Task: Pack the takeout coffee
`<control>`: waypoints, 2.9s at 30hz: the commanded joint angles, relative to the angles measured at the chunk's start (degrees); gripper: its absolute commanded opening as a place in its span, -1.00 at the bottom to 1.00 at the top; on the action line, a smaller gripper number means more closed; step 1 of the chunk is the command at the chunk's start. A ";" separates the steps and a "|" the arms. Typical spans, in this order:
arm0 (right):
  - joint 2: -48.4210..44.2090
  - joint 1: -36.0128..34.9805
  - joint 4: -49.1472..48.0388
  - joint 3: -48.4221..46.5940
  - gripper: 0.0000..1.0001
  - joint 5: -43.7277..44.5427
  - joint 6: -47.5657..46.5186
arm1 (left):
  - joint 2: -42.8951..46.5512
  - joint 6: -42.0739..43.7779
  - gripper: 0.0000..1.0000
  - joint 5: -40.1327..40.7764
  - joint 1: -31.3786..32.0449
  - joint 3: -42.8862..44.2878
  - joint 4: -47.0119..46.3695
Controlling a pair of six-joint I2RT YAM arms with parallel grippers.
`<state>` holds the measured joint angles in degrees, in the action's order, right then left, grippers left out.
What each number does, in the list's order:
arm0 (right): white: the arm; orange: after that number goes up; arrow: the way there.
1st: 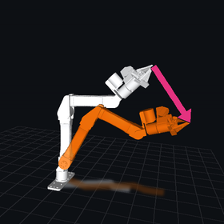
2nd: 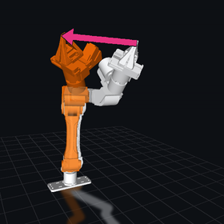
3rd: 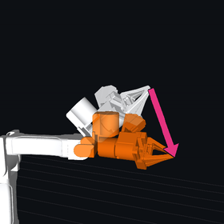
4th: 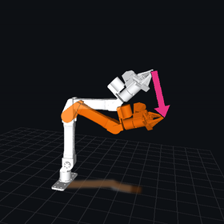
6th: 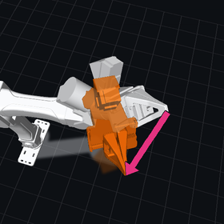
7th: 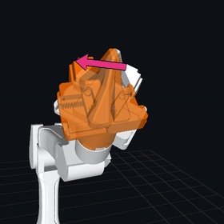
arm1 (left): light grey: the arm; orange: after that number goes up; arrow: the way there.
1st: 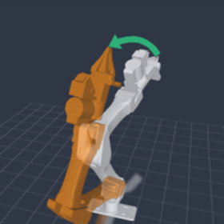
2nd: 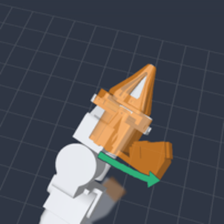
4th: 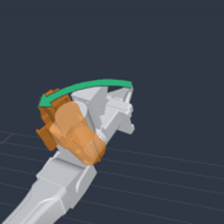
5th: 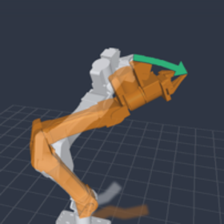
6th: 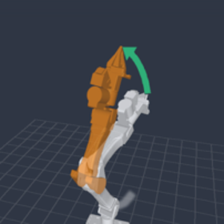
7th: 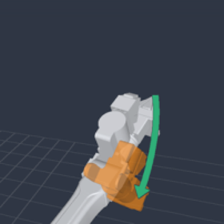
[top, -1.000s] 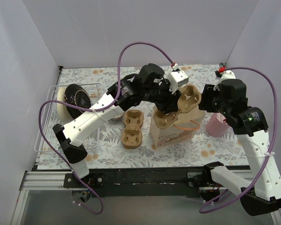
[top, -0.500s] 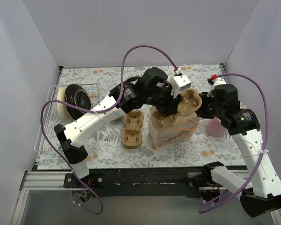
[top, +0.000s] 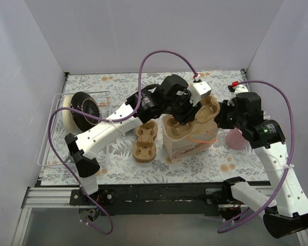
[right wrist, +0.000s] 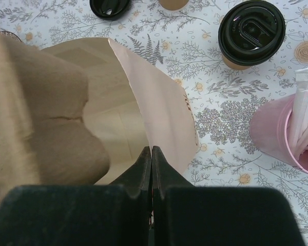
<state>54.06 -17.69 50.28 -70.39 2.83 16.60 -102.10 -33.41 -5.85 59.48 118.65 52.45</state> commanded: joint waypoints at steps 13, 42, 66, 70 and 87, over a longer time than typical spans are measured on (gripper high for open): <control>-1.94 0.20 -5.46 1.13 -0.90 1.30 1.77 | 0.68 1.24 -0.60 4.35 1.42 -2.90 2.75; -2.56 0.20 -7.74 4.47 -0.85 -4.59 5.11 | -7.49 -1.75 -0.60 12.34 4.23 -5.18 1.17; -2.73 0.20 -6.08 3.68 -0.61 -4.33 3.96 | -6.36 -19.75 0.10 22.10 5.03 9.15 3.02; -4.22 0.20 -5.90 5.35 -0.60 -3.89 5.11 | -1.27 -25.20 0.31 21.58 5.03 5.81 2.13; -5.64 0.20 -2.73 2.11 0.00 -5.11 4.41 | 19.49 -53.34 0.40 38.37 2.83 -11.16 14.44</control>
<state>48.62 -17.61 47.46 -64.38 -1.34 22.28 -83.53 -80.97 29.32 63.33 107.26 62.11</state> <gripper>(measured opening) 0.477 0.704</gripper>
